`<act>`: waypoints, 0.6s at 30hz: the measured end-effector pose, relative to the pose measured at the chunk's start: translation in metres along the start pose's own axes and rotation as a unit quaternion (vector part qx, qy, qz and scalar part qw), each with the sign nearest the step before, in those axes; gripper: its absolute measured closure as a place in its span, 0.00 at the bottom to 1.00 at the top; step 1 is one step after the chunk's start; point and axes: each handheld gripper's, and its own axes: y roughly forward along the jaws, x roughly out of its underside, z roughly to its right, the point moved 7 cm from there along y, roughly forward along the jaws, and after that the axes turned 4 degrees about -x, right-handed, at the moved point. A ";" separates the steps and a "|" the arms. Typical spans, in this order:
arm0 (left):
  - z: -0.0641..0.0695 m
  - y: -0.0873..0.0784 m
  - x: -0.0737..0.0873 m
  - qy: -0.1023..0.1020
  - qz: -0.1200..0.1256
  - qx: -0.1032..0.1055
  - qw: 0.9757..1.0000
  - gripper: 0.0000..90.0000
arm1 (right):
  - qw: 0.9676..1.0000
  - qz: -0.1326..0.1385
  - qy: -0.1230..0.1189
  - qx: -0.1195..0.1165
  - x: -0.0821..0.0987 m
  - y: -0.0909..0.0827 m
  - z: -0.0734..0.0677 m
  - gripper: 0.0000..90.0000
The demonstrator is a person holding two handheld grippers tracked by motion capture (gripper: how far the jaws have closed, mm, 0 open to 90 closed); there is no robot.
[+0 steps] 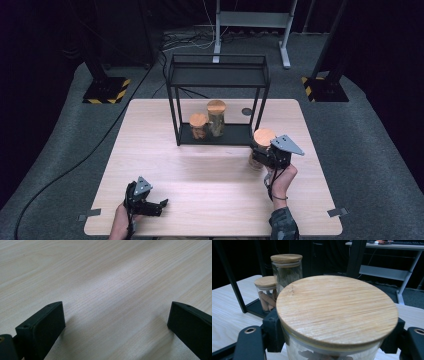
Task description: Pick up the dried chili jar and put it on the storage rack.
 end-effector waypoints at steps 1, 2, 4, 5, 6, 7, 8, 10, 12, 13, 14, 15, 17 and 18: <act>0.000 0.000 0.000 0.000 0.000 0.000 1.000 0.01 | 1.000 0.000 0.000 0.000 -0.001 0.001 -0.001 0.27; 0.000 0.000 0.000 0.000 0.000 0.000 1.000 0.01 | 1.000 0.000 -0.001 -0.001 -0.001 0.001 -0.001 0.27; 0.000 0.000 0.000 0.000 0.000 0.000 1.000 0.01 | 1.000 0.001 -0.002 -0.002 -0.002 0.003 -0.002 0.27; 0.000 0.000 0.000 0.000 0.000 0.000 1.000 0.01 | 1.000 0.000 -0.003 -0.002 -0.002 0.003 -0.002 0.27; 0.000 0.000 0.000 0.000 0.000 0.000 1.000 0.01 | 1.000 0.000 -0.002 -0.002 -0.002 0.004 -0.003 0.27; 0.000 0.000 0.000 0.000 0.000 0.000 1.000 0.01 | 1.000 0.000 -0.003 -0.002 -0.002 0.004 -0.003 0.27; 0.000 0.000 0.000 0.000 0.000 0.000 1.000 0.01 | 1.000 0.000 -0.003 -0.003 -0.002 0.005 -0.003 0.27; 0.000 0.000 0.000 0.000 0.000 0.000 1.000 0.01 | 1.000 0.000 -0.002 -0.004 -0.002 0.006 -0.004 0.27; 0.000 0.000 0.000 0.000 0.000 0.000 1.000 0.01 | 1.000 -0.001 -0.003 -0.004 -0.003 0.008 -0.005 0.27; 0.000 0.000 0.000 0.000 0.000 0.000 1.000 0.01 | 1.000 -0.002 -0.003 -0.005 -0.003 0.008 -0.005 0.27; 0.000 0.000 0.000 0.000 0.000 0.000 1.000 0.01 | 1.000 -0.002 -0.003 -0.006 -0.003 0.009 -0.005 0.27; 0.000 0.000 0.000 0.000 0.000 0.000 1.000 0.01 | 1.000 -0.002 -0.004 -0.006 -0.003 0.010 -0.006 0.27; 0.000 0.000 0.000 0.000 0.000 0.000 1.000 0.01 | 1.000 -0.003 -0.005 -0.007 -0.003 0.011 -0.006 0.27; 0.000 0.000 0.000 0.000 0.000 0.000 1.000 0.01 | 1.000 -0.004 -0.005 -0.007 -0.003 0.012 -0.006 0.27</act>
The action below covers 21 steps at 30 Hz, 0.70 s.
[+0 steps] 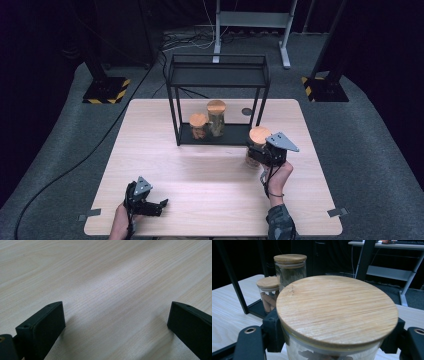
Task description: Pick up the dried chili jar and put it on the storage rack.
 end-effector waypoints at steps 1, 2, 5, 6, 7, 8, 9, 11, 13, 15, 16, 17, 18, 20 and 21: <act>0.000 0.000 0.000 0.000 0.000 0.000 1.000 0.01 | 1.000 0.000 0.000 0.000 0.000 0.001 0.000 0.27; 0.000 0.000 0.000 0.000 0.000 0.001 1.000 0.01 | 1.000 0.000 0.002 0.000 -0.001 0.001 -0.001 0.27; 0.000 0.000 0.000 0.000 0.000 0.001 1.000 0.01 | 1.000 0.001 0.001 -0.001 -0.002 0.003 -0.001 0.27; 0.000 0.000 0.000 0.000 0.000 0.001 1.000 0.01 | 1.000 0.002 0.000 -0.001 -0.002 0.003 -0.001 0.27; 0.000 0.000 0.000 0.000 0.000 0.001 1.000 0.01 | 1.000 0.003 0.000 -0.001 -0.002 0.004 -0.002 0.27; 0.000 0.000 0.000 0.000 0.000 0.001 1.000 0.01 | 1.000 0.004 -0.001 -0.001 -0.003 0.004 -0.002 0.27; 0.000 0.000 0.000 -0.001 0.000 0.001 1.000 0.01 | 1.000 0.004 -0.001 -0.002 -0.003 0.005 -0.002 0.27; 0.000 0.000 0.000 -0.001 0.000 0.001 1.000 0.01 | 1.000 0.004 -0.002 -0.003 -0.003 0.006 -0.003 0.27; 0.000 0.000 0.000 -0.001 0.000 0.001 1.000 0.01 | 1.000 0.002 -0.002 -0.003 -0.004 0.008 -0.004 0.27; 0.000 0.000 0.000 -0.001 0.000 0.002 1.000 0.01 | 1.000 0.001 -0.003 -0.004 -0.004 0.010 -0.004 0.27; 0.000 0.000 0.000 -0.001 0.000 0.002 1.000 0.01 | 1.000 0.001 -0.003 -0.004 -0.004 0.010 -0.004 0.27; 0.000 0.000 0.000 -0.001 0.000 0.002 1.000 0.01 | 1.000 0.001 -0.003 -0.004 -0.005 0.011 -0.005 0.27; 0.000 0.000 0.000 -0.003 0.000 0.002 1.000 0.01 | 1.000 0.000 -0.003 -0.005 -0.005 0.012 -0.005 0.27; 0.000 0.000 0.000 -0.003 0.000 0.003 1.000 0.01 | 1.000 0.001 -0.003 -0.006 -0.006 0.013 -0.005 0.27; 0.000 0.000 0.000 -0.002 0.000 0.003 1.000 0.01 | 1.000 0.001 -0.003 -0.006 -0.006 0.014 -0.006 0.27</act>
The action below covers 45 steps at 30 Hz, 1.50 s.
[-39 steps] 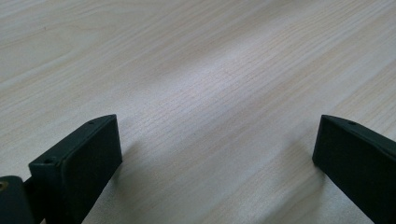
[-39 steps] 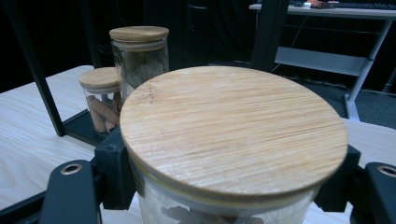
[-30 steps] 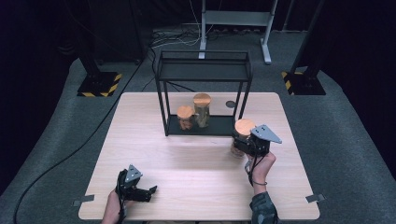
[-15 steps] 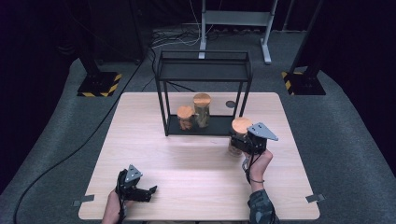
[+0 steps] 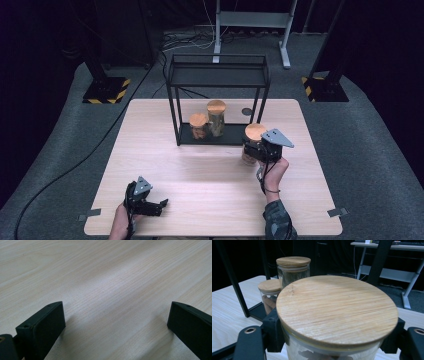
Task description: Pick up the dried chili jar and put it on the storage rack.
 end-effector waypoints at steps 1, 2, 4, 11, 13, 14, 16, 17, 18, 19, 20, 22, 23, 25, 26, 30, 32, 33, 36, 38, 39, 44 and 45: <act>0.000 0.000 0.000 -0.001 0.000 0.000 1.000 0.01 | 1.000 0.001 0.000 0.000 0.000 0.001 0.000 0.27; 0.000 0.000 0.000 0.000 0.000 0.000 1.000 0.01 | 1.000 0.000 0.000 0.000 -0.001 0.001 0.000 0.27; 0.000 0.000 0.000 0.000 0.000 0.000 1.000 0.01 | 1.000 0.001 0.001 -0.001 -0.002 0.002 -0.001 0.27; 0.000 0.000 0.000 -0.001 0.000 0.001 1.000 0.01 | 1.000 -0.001 0.001 -0.002 -0.003 0.007 -0.001 0.27; 0.000 0.000 0.000 0.001 0.000 0.001 1.000 0.01 | 1.000 -0.001 0.003 -0.002 -0.003 0.008 -0.001 0.27; 0.000 0.000 0.000 0.000 0.000 0.001 1.000 0.01 | 1.000 -0.002 0.003 -0.001 -0.003 0.008 -0.001 0.27; 0.000 0.000 0.000 0.000 0.000 0.001 1.000 0.01 | 1.000 -0.002 0.002 -0.001 -0.004 0.010 -0.001 0.27; 0.000 0.000 0.000 0.000 0.000 0.001 1.000 0.01 | 1.000 -0.003 0.002 -0.001 -0.004 0.010 -0.002 0.27; 0.000 0.000 0.000 0.000 0.000 0.001 1.000 0.01 | 1.000 -0.003 0.002 -0.001 -0.004 0.011 -0.002 0.27; 0.000 0.000 0.000 0.000 0.000 0.001 1.000 0.01 | 1.000 -0.003 0.001 0.000 -0.004 0.012 -0.002 0.27; 0.000 0.000 0.000 0.000 0.000 0.001 1.000 0.01 | 1.000 -0.004 0.002 0.000 -0.004 0.012 -0.002 0.27; 0.000 0.000 0.000 0.000 0.000 0.001 1.000 0.01 | 1.000 -0.004 0.003 0.001 -0.004 0.013 -0.001 0.27; 0.000 0.000 0.000 0.000 0.000 0.001 1.000 0.01 | 1.000 -0.004 0.004 0.001 -0.004 0.014 -0.001 0.27; 0.000 0.000 0.000 0.001 -0.001 0.002 1.000 0.01 | 1.000 -0.003 0.005 0.001 -0.004 0.015 -0.001 0.27; 0.000 0.000 0.000 0.001 -0.001 0.002 1.000 0.01 | 1.000 -0.003 0.005 0.001 -0.004 0.016 -0.001 0.27; 0.000 0.000 0.000 0.002 -0.001 0.002 1.000 0.01 | 1.000 -0.003 0.007 0.001 -0.005 0.019 -0.002 0.27; 0.000 0.000 0.000 0.002 -0.001 0.002 1.000 0.01 | 1.000 -0.004 0.006 0.001 -0.006 0.020 -0.002 0.27; 0.000 0.000 0.000 0.002 0.000 0.001 1.000 0.01 | 1.000 -0.004 0.007 0.001 -0.006 0.021 -0.002 0.27; 0.000 0.000 0.000 0.002 -0.001 0.001 1.000 0.01 | 1.000 -0.004 0.008 0.001 -0.007 0.022 -0.002 0.27; 0.000 0.000 0.000 0.002 -0.001 0.002 1.000 0.01 | 1.000 -0.003 0.007 0.002 -0.008 0.024 -0.003 0.27; 0.000 0.000 0.000 0.002 -0.001 0.002 1.000 0.01 | 1.000 -0.004 0.007 0.002 -0.008 0.024 -0.003 0.27; 0.000 0.000 0.000 0.002 -0.001 0.002 1.000 0.01 | 1.000 -0.003 0.006 0.004 -0.010 0.026 -0.003 0.27; 0.001 0.000 0.000 0.002 -0.001 0.002 1.000 0.01 | 1.000 -0.003 0.006 0.005 -0.010 0.027 -0.003 0.27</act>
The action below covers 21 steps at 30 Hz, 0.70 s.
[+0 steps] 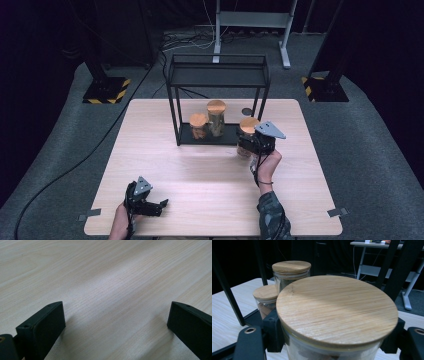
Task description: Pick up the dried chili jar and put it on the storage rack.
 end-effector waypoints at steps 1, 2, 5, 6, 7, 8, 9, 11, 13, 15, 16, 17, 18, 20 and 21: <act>0.000 0.000 0.000 0.000 0.000 0.000 1.000 0.01 | 1.000 0.000 0.001 0.000 0.000 0.001 0.000 0.27; 0.000 0.000 0.000 0.000 0.000 0.000 1.000 0.01 | 1.000 0.000 0.001 0.001 -0.001 0.001 0.000 0.27; 0.000 0.000 0.000 0.001 0.000 0.001 1.000 0.01 | 1.000 0.001 0.003 0.002 -0.001 0.003 0.000 0.27; 0.000 0.000 0.000 0.001 0.000 0.001 1.000 0.01 | 1.000 0.001 0.003 0.003 -0.002 0.004 0.001 0.27; 0.000 0.000 0.000 0.002 0.000 0.001 1.000 0.01 | 1.000 0.001 0.003 0.004 -0.002 0.005 0.001 0.27; 0.000 0.000 0.000 0.002 -0.001 0.001 1.000 0.01 | 1.000 0.001 0.004 0.004 -0.002 0.006 0.000 0.27; 0.000 0.000 0.000 0.001 0.000 0.002 1.000 0.01 | 1.000 0.001 0.005 0.004 -0.002 0.007 0.000 0.27; 0.000 0.000 0.000 0.001 0.000 0.002 1.000 0.01 | 1.000 0.000 0.005 0.004 -0.003 0.009 0.000 0.27; 0.000 0.000 0.000 0.001 0.000 0.002 1.000 0.01 | 1.000 -0.001 0.004 0.005 -0.003 0.011 -0.001 0.27; 0.001 0.000 0.000 0.001 0.000 0.002 1.000 0.01 | 1.000 -0.002 0.004 0.007 -0.003 0.013 -0.001 0.27; 0.000 0.000 0.000 0.002 0.000 0.002 1.000 0.01 | 1.000 -0.002 0.004 0.008 -0.004 0.014 -0.001 0.27; 0.001 0.000 0.000 0.002 0.000 0.002 1.000 0.01 | 1.000 -0.003 0.004 0.009 -0.004 0.015 -0.001 0.27; 0.001 0.000 0.000 0.002 0.000 0.003 1.000 0.01 | 1.000 -0.003 0.005 0.010 -0.004 0.017 -0.001 0.27; 0.001 0.000 0.000 0.002 0.000 0.003 1.000 0.01 | 1.000 -0.003 0.005 0.011 -0.005 0.019 -0.002 0.27; 0.001 0.000 0.000 0.002 0.000 0.003 1.000 0.01 | 1.000 -0.002 0.005 0.012 -0.006 0.021 -0.002 0.27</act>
